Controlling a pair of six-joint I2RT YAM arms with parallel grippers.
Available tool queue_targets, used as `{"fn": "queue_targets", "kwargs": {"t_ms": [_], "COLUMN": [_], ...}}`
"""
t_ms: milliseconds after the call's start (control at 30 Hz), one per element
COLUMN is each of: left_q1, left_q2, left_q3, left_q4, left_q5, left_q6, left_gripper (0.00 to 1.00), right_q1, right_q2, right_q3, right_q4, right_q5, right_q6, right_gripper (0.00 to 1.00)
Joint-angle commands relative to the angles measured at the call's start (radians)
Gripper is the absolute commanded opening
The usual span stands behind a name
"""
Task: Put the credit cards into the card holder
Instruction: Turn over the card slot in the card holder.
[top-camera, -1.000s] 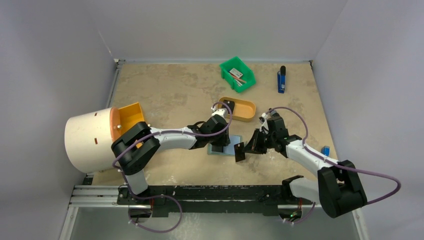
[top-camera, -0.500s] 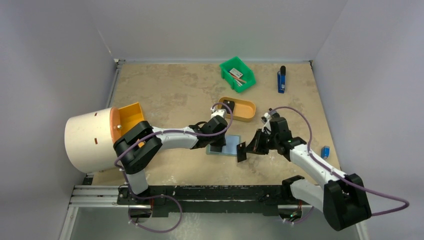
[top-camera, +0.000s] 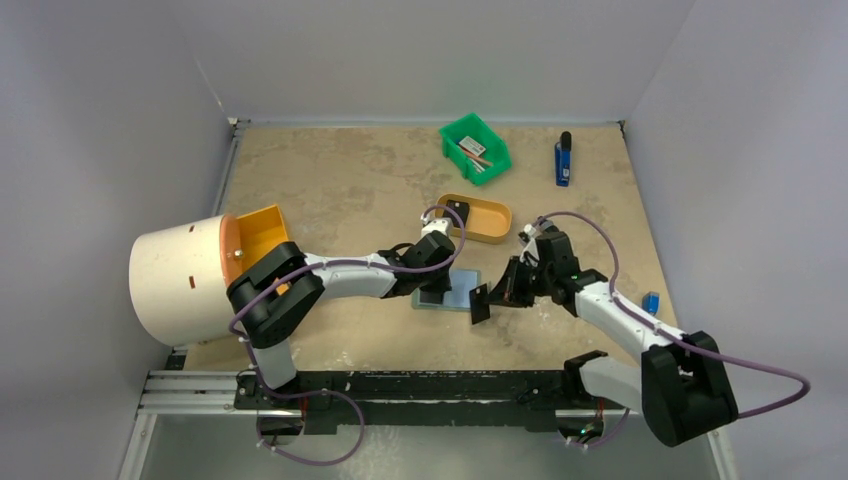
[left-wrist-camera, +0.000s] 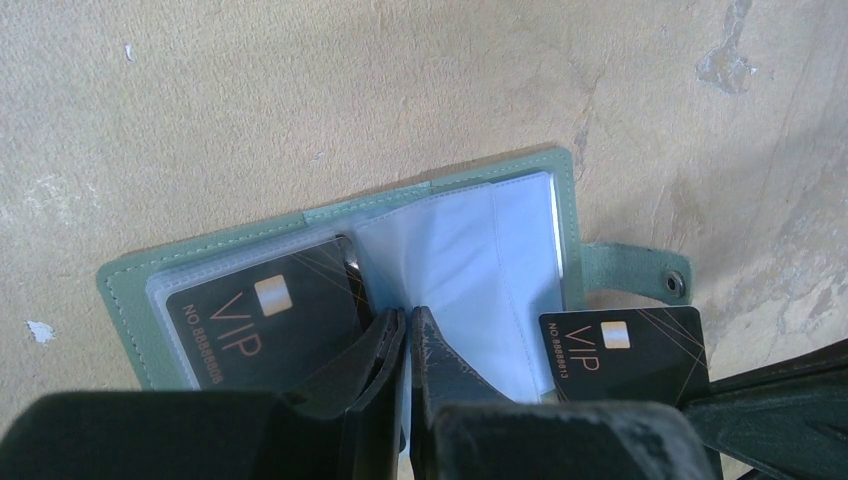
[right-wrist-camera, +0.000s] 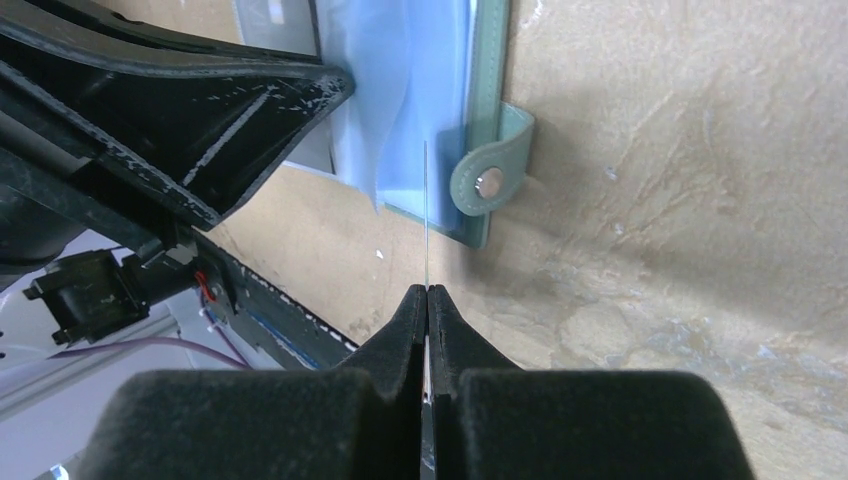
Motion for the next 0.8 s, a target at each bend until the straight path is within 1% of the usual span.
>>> {"fn": "queue_targets", "kwargs": {"t_ms": [0, 267, 433, 500, 567, 633, 667, 700, 767], "left_q1": [-0.001, -0.001, -0.001, -0.001, -0.002, -0.002, -0.001, -0.001, -0.001], "left_q2": [-0.001, -0.025, -0.031, -0.046, -0.076, -0.122, -0.139, -0.161, -0.208], "left_q3": [0.015, 0.016, 0.015, 0.014, 0.011, 0.004, 0.001, -0.002, -0.006], "left_q4": [-0.024, -0.020, -0.026, -0.028, -0.031, -0.035, -0.038, -0.046, -0.072], "left_q5": [-0.031, -0.027, -0.028, -0.032, -0.036, -0.045, -0.052, -0.059, -0.079], "left_q6": [0.007, 0.010, 0.011, 0.009, 0.007, 0.003, 0.001, -0.002, -0.002], "left_gripper": [0.05, 0.05, 0.05, 0.07, 0.15, 0.29, 0.34, 0.37, 0.41], "right_q1": [0.005, 0.022, 0.037, 0.041, 0.047, 0.056, 0.064, 0.071, 0.085], "right_q2": [0.031, 0.147, 0.159, 0.150, 0.145, 0.153, 0.158, 0.165, 0.183], "right_q3": [0.053, 0.098, 0.104, 0.102, 0.111, 0.128, 0.134, 0.141, 0.155], "right_q4": [0.074, 0.094, 0.133, 0.161, 0.180, 0.184, 0.184, 0.186, 0.189], "right_q5": [-0.072, -0.107, -0.123, -0.139, -0.144, -0.144, -0.143, -0.140, -0.136], "right_q6": [-0.004, -0.028, -0.010, 0.011, 0.021, 0.023, 0.023, 0.022, 0.023], "right_gripper": [0.00, 0.00, 0.00, 0.00, 0.00, 0.00, 0.00, 0.00, 0.00]}}
